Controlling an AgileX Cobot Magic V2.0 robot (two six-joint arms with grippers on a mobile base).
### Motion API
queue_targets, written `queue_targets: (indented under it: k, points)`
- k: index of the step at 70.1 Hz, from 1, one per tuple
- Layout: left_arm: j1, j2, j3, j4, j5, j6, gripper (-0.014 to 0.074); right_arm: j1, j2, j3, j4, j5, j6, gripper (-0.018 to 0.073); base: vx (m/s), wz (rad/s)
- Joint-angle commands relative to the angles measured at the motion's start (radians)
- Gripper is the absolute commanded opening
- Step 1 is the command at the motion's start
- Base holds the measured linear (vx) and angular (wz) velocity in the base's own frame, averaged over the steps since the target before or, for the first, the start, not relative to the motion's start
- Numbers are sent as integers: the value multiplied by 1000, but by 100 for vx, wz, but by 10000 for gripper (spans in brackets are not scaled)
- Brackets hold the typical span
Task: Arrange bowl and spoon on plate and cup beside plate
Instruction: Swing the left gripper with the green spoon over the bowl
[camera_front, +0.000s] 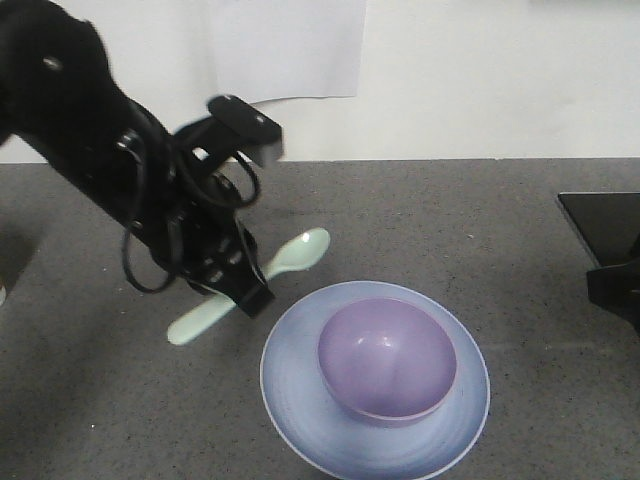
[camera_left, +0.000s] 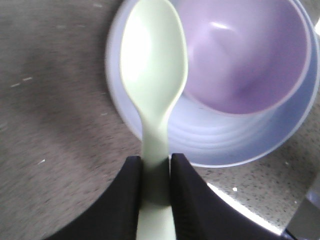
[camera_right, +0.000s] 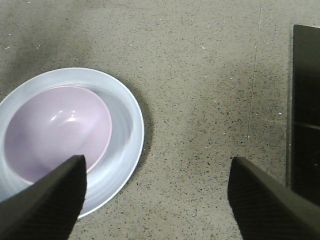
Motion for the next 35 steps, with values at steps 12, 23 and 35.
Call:
queue_targets:
  k: [12, 23, 35]
  points:
    - [-152, 75, -31, -14, -3, 26, -6, -4, -1, -31, -1, -64, 0, 570, 0, 0]
    - [-186, 123, -31, 30, -8, 25, -6, -4, -1, -31, -1, -64, 0, 570, 0, 0]
    - [-189, 146, -67, 26, -64, 23, -6, -4, -1, -27, -1, -66, 0, 570, 0, 0]
